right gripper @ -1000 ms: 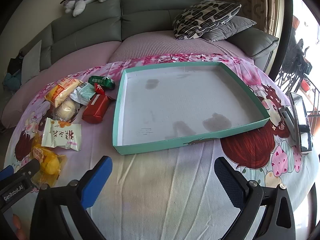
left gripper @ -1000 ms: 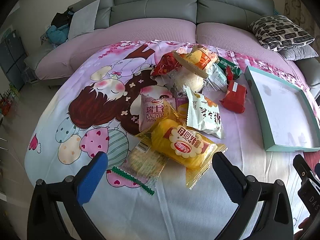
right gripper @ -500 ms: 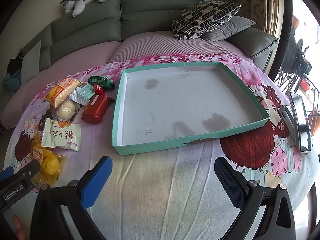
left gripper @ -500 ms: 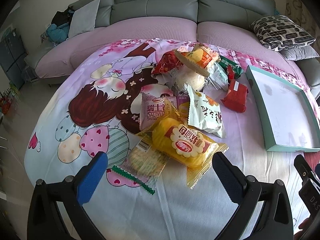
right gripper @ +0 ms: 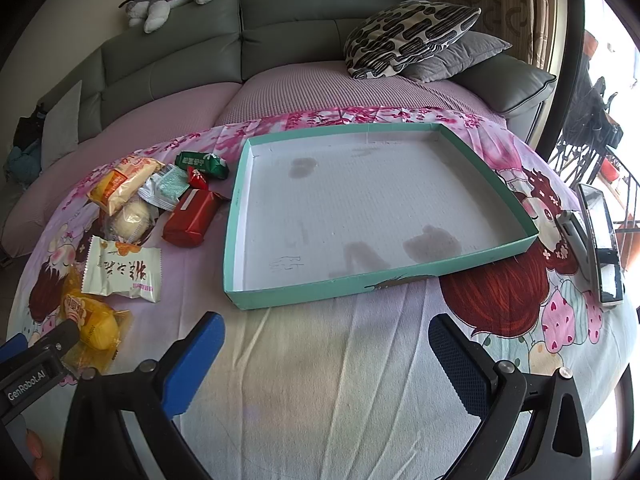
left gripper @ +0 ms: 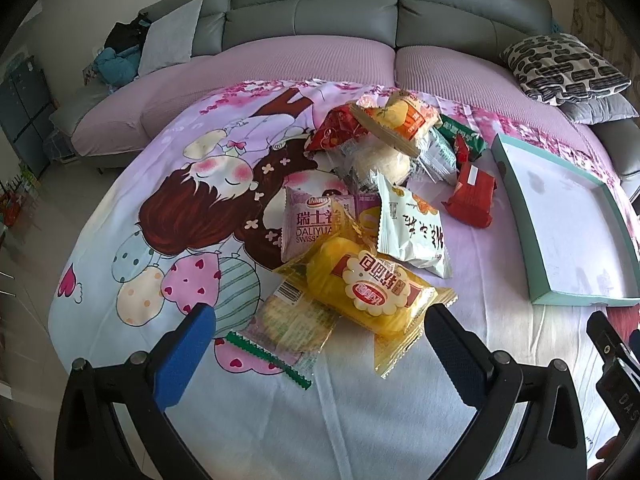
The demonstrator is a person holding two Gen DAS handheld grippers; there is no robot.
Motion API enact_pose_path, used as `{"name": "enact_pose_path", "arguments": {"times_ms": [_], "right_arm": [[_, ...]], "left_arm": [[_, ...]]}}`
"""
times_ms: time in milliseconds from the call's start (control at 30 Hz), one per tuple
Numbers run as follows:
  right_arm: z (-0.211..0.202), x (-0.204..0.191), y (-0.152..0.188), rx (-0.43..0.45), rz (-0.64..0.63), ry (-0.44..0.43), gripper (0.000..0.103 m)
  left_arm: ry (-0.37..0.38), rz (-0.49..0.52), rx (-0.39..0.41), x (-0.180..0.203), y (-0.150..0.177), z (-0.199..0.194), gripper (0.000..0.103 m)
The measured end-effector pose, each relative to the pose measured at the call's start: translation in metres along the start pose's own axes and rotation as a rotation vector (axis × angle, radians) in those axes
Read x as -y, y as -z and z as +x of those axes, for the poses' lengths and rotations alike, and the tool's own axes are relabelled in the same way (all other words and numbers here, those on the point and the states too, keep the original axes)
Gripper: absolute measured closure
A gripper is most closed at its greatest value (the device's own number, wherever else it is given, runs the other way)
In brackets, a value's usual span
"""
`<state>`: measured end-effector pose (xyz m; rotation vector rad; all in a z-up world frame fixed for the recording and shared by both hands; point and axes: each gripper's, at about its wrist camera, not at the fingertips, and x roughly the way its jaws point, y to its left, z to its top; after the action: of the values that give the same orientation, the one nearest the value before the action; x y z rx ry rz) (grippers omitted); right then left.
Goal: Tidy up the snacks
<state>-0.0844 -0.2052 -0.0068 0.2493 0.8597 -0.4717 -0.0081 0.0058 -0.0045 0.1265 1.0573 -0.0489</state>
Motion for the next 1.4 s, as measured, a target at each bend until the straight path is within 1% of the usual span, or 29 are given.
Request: {"name": "enact_pose_path", "arguments": {"times_ms": [33, 100, 200, 300, 433, 467, 533, 600, 667, 767, 933, 1000, 1200, 1233, 1267, 1300, 1367, 1400], "right_arm": [[0.000, 0.001, 0.000, 0.002, -0.001, 0.000, 0.000], [0.001, 0.000, 0.001, 0.001, -0.006, 0.002, 0.000], [-0.001, -0.001, 0.001, 0.009, -0.016, 0.001, 0.000], [-0.006, -0.006, 0.002, 0.024, -0.042, -0.007, 0.000], [-0.015, -0.022, 0.002, 0.061, -0.098, -0.063, 0.000], [-0.016, -0.027, 0.002, 0.068, -0.107, -0.080, 0.000], [-0.018, -0.039, 0.001, 0.073, -0.129, -0.124, 0.000], [-0.018, -0.053, 0.000, 0.071, -0.157, -0.166, 0.000], [-0.017, -0.069, -0.001, 0.067, -0.191, -0.206, 0.000], [-0.013, -0.088, -0.003, 0.060, -0.229, -0.273, 0.000], [0.001, -0.106, -0.009, 0.004, -0.216, -0.408, 0.000], [0.006, -0.110, -0.010, -0.010, -0.227, -0.418, 0.000], [0.022, -0.119, -0.013, -0.057, -0.249, -0.425, 0.000], [0.025, -0.120, -0.014, -0.067, -0.251, -0.424, 0.000], [0.027, -0.121, -0.014, -0.075, -0.252, -0.425, 0.000], [0.030, -0.122, -0.014, -0.081, -0.254, -0.428, 0.000], [0.033, -0.125, -0.014, -0.094, -0.258, -0.438, 0.000], [0.035, -0.126, -0.014, -0.098, -0.263, -0.441, 0.000]], "left_arm": [[-0.002, 0.001, -0.012, 0.000, -0.001, -0.001, 0.000], [-0.001, -0.007, -0.003, -0.002, -0.001, -0.003, 0.000], [0.023, -0.059, 0.078, -0.012, -0.001, -0.011, 0.000], [0.071, -0.129, 0.101, -0.031, 0.002, -0.016, 0.000], [0.089, -0.189, 0.120, -0.058, 0.004, -0.011, 0.000], [0.081, -0.192, 0.124, -0.064, 0.005, -0.009, 0.000], [0.100, -0.208, 0.108, -0.073, 0.006, 0.001, 0.000], [0.133, -0.219, 0.075, -0.080, 0.007, 0.011, 0.000], [0.148, -0.210, 0.048, -0.081, 0.008, 0.019, 0.000], [0.161, -0.175, 0.028, -0.077, 0.008, 0.027, 0.000], [0.172, -0.091, 0.004, -0.064, 0.008, 0.039, 0.000], [0.167, -0.064, -0.008, -0.060, 0.007, 0.047, 0.000], [0.112, 0.048, -0.003, -0.042, 0.004, 0.060, 0.001], [0.110, 0.055, -0.004, -0.042, 0.003, 0.061, 0.004], [0.109, 0.064, 0.000, -0.040, 0.003, 0.062, 0.010], [0.114, 0.072, 0.003, -0.040, 0.003, 0.063, 0.014], [0.121, 0.076, 0.000, -0.039, 0.002, 0.065, 0.027], [0.115, 0.074, -0.003, -0.040, 0.003, 0.067, 0.029]]}}
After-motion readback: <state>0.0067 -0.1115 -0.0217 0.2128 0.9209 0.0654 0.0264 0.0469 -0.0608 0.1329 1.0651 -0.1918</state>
